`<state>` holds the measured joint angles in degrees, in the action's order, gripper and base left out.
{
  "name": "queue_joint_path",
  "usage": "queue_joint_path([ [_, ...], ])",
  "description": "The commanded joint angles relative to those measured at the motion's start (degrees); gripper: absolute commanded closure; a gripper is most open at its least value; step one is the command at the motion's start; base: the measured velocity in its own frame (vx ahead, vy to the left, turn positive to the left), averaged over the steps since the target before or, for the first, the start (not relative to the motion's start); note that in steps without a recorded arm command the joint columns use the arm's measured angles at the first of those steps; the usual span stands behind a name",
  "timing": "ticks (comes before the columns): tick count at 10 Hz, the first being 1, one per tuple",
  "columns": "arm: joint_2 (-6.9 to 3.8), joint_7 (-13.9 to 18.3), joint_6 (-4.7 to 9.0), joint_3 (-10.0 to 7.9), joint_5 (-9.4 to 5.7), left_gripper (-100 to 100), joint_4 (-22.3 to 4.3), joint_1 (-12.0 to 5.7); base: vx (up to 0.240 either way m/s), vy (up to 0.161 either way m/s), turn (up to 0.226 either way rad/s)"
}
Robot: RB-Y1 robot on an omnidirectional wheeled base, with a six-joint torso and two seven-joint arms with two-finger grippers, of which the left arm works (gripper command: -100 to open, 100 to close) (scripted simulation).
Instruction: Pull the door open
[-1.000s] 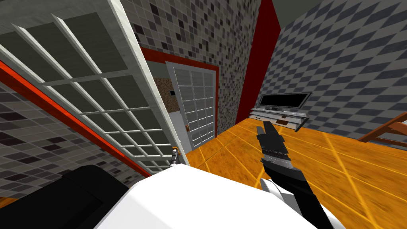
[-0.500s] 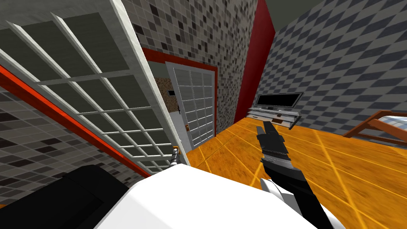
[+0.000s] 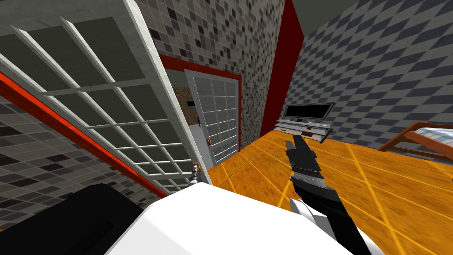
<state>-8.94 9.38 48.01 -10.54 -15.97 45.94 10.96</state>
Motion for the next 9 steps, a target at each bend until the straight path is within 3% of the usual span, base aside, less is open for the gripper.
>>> queue_joint_path([
  [1, -0.01, 1.96, 0.05, 0.54, -0.85, -100, 0.21, -0.1, -0.058, -0.003, -0.101],
  [5, -0.04, 6.4, 0.15, 1.75, -2.77, -100, 0.67, -0.34, -0.069, 0.01, -0.071],
  [9, -0.08, 12.81, 0.31, 3.57, -5.63, -100, 1.37, -0.68, -0.079, 0.035, -0.072],
])
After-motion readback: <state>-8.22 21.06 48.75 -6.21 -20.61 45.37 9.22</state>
